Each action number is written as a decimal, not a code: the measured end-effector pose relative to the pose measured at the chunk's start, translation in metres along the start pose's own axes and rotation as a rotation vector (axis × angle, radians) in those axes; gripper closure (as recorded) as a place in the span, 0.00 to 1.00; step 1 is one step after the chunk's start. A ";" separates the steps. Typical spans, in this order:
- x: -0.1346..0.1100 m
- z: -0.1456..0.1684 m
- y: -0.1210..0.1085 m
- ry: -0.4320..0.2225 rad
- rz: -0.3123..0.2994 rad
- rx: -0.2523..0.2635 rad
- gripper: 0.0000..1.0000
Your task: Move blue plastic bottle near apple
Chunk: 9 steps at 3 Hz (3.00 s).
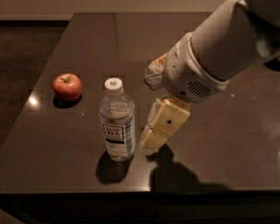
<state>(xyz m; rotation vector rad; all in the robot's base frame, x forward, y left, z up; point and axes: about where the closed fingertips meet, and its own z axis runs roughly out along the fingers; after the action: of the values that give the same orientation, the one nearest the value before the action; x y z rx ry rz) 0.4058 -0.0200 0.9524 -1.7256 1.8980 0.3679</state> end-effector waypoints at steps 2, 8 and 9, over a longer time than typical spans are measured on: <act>-0.021 0.036 0.013 -0.063 0.080 -0.065 0.00; -0.095 0.050 -0.023 -0.267 0.143 -0.089 1.00; -0.122 0.054 -0.042 -0.307 0.137 -0.092 1.00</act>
Offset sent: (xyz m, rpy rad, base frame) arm -0.0083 0.0615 -0.0319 0.1572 0.1404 -0.0397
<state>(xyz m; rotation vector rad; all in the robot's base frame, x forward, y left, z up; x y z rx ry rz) 0.4622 0.1050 0.9829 -1.4983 1.7997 0.7386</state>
